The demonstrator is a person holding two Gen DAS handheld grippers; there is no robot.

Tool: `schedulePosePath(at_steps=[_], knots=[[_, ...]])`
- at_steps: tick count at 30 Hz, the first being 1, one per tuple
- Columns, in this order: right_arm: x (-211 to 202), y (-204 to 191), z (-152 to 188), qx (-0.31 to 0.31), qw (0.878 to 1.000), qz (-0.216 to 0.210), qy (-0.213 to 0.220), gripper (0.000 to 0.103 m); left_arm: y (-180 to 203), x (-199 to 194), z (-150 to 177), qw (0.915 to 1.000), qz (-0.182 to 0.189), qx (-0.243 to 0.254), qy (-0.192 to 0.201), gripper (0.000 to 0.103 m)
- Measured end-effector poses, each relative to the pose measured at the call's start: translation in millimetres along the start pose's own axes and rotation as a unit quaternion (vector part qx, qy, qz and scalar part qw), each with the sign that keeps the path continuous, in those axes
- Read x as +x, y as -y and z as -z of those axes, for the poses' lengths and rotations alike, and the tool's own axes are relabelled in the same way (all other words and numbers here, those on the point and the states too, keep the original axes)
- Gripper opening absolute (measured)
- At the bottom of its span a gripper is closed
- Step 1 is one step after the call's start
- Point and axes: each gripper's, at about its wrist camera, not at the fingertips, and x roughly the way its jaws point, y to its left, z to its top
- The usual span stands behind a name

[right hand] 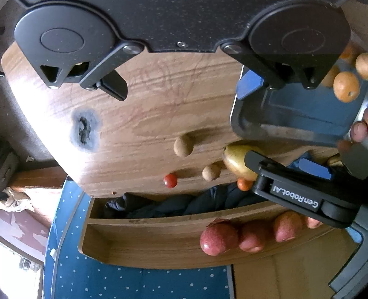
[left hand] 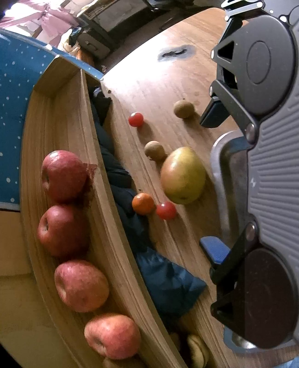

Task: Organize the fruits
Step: 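Withdraw both grippers from the tray toward the loose fruits on the table, then grasp the yellow-green pear with left gripper while right grasps a small tan round fruit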

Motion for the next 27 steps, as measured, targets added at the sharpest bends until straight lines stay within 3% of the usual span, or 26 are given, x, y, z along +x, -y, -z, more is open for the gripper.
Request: schedulePosePath(at_steps=[13, 27], knots=[[41, 4, -33, -0.013, 1.0, 0.006, 0.003, 0.095, -2, 29, -16, 0.9987, 0.005, -0.049, -0.014, 0.102], [67, 2, -47, -0.029, 0.999, 0.01, -0.007, 0.067, -7, 40, -19, 0.997, 0.023, -0.072, -0.019, 0.101]])
